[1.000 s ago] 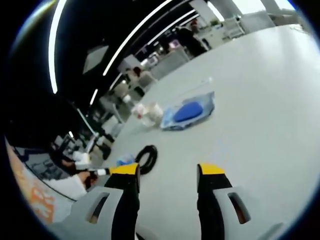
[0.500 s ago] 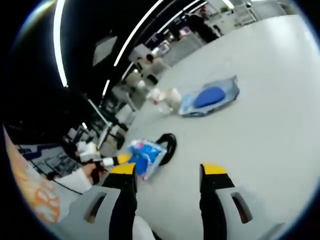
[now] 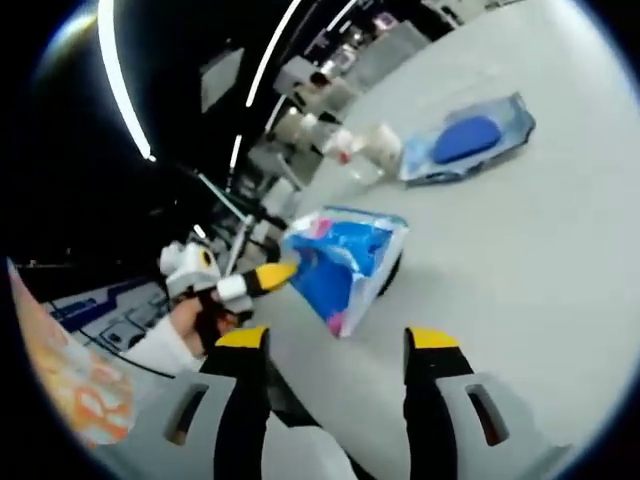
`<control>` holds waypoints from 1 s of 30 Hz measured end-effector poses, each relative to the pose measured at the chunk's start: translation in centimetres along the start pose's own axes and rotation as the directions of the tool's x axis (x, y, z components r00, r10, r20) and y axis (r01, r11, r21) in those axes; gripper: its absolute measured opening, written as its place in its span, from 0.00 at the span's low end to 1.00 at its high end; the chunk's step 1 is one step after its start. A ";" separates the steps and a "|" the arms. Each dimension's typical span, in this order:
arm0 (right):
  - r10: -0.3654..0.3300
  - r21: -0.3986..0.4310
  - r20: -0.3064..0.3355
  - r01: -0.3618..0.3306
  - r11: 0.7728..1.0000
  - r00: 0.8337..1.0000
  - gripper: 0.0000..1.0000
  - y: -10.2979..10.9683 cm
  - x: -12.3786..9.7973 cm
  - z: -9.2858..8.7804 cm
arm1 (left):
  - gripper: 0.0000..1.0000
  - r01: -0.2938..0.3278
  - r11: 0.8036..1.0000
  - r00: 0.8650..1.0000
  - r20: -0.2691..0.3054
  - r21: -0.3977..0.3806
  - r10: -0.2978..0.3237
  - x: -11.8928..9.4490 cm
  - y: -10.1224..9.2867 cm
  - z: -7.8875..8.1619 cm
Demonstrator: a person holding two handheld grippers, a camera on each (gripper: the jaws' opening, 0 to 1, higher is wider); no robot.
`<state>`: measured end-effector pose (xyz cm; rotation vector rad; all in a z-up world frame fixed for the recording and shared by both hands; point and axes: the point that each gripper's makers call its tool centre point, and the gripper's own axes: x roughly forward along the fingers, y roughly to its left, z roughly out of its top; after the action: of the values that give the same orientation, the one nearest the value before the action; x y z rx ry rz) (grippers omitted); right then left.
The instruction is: Arrange the tabletop items into an orderly group along one side of the table until the central work area is clear of visible clutter.
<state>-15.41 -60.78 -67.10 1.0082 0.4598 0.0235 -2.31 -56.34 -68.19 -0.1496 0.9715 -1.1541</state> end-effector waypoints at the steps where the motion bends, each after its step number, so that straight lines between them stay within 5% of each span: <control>1: 0.004 0.006 -0.001 -0.004 1.000 1.000 0.51 0.0 0.0 0.0 | 0.00 0.005 1.000 1.000 0.011 -0.013 -0.005 0.0 -0.2 0.1; 7: 0.016 0.012 0.002 -0.016 1.000 1.000 0.45 0.4 0.2 0.0 | 0.00 0.040 0.998 0.999 0.018 -0.051 -0.039 0.5 -1.7 -0.3; 18: -0.040 0.056 0.056 0.037 0.998 0.998 0.01 -1.5 -1.6 1.2 | 0.00 0.077 0.997 0.997 0.002 -0.028 -0.077 1.2 -4.1 -1.2; 30: -0.138 0.126 0.095 0.126 0.984 0.986 0.00 -4.6 -4.7 2.4 | 0.00 0.142 0.972 0.981 -0.157 0.190 -0.113 3.0 -7.3 -3.8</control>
<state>-19.60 -66.26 -68.13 1.0888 0.4368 -0.1766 -9.89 -60.63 -68.08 0.0350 0.9773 -1.3893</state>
